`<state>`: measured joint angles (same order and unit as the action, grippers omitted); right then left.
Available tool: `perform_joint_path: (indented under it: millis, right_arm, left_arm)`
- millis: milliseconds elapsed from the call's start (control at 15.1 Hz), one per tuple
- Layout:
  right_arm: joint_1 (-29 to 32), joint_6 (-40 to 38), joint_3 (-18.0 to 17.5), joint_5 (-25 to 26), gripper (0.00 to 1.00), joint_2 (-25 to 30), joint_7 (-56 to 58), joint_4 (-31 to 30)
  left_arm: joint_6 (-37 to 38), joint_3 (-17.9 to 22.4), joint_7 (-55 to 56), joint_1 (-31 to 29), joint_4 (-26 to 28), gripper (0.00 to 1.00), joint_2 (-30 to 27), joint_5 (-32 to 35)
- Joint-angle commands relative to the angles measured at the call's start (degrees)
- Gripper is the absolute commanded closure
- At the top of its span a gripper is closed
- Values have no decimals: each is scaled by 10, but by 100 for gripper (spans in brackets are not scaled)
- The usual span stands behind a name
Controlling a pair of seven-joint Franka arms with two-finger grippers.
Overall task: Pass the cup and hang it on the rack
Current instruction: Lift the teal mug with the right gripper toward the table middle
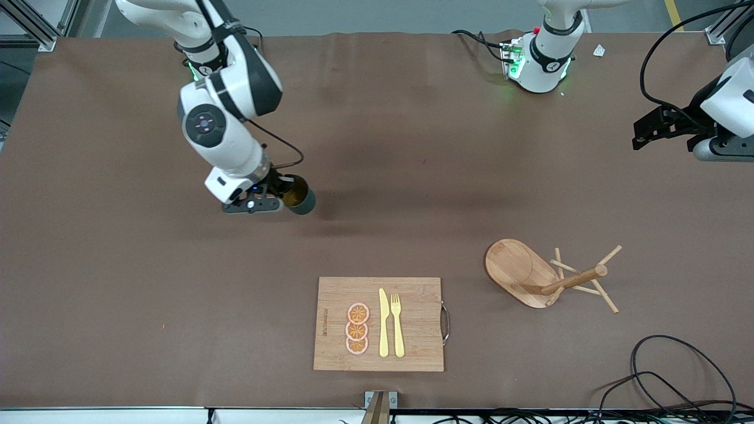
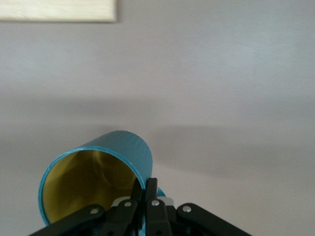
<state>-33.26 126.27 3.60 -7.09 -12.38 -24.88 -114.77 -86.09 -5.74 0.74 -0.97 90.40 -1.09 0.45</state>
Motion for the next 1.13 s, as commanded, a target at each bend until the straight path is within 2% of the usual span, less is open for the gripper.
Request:
perform_joint_path:
  millis: [0, 265, 1060]
  right_arm:
    - [-43, 32, 8, -12, 100, -67, -52, 50]
    - [-83, 44, 9, -8, 100, -133, -56, 110]
    - [-145, 45, 11, -4, 100, -239, -189, 224]
  left_arm:
    - [0, -1, -1, 4, -8, 0, 3, 0]
    - [-1, -1, 0, 8, -8, 0, 3, 0]
    - [-1, -1, 36, 42, -9, 0, 13, -1]
